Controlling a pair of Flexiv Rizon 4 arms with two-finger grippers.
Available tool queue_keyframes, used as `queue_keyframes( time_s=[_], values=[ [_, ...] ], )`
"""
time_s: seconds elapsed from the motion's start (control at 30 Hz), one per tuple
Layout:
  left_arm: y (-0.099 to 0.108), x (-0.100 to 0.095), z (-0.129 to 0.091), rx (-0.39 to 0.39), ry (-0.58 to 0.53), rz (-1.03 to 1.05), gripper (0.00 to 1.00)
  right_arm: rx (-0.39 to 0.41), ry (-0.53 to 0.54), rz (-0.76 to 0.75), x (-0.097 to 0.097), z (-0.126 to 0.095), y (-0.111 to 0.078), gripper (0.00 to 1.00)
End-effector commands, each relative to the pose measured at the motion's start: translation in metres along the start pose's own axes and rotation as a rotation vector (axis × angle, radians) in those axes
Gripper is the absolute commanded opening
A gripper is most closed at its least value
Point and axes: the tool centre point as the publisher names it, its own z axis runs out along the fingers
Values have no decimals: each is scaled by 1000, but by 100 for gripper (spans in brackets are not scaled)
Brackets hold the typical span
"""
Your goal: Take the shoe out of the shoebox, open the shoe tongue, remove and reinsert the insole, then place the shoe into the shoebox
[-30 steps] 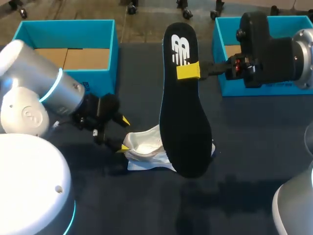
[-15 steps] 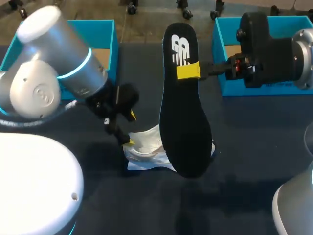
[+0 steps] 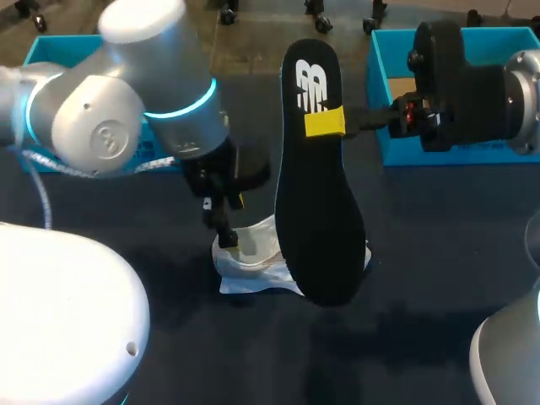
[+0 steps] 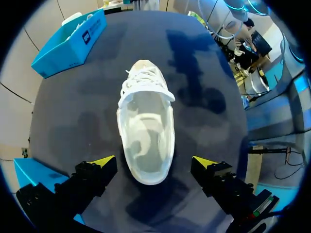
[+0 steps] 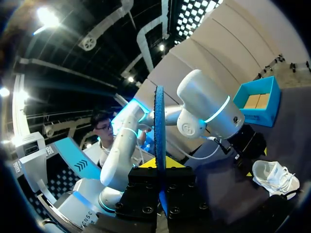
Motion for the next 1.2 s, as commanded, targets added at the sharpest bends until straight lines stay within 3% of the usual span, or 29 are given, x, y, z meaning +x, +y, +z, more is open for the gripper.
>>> queue_keyframes(
  time_s=[0.03, 0.87, 1.2],
  values=[
    [-6, 3, -1, -87, -1, 9, 100, -88, -9, 1, 8, 5, -6, 0],
    [3, 7, -5, -58, -33, -14, 100, -88, -9, 1, 8, 5, -6, 0],
    [0, -5, 3, -41, -38, -31, 100, -88, -9, 1, 8, 5, -6, 0]
  ],
)
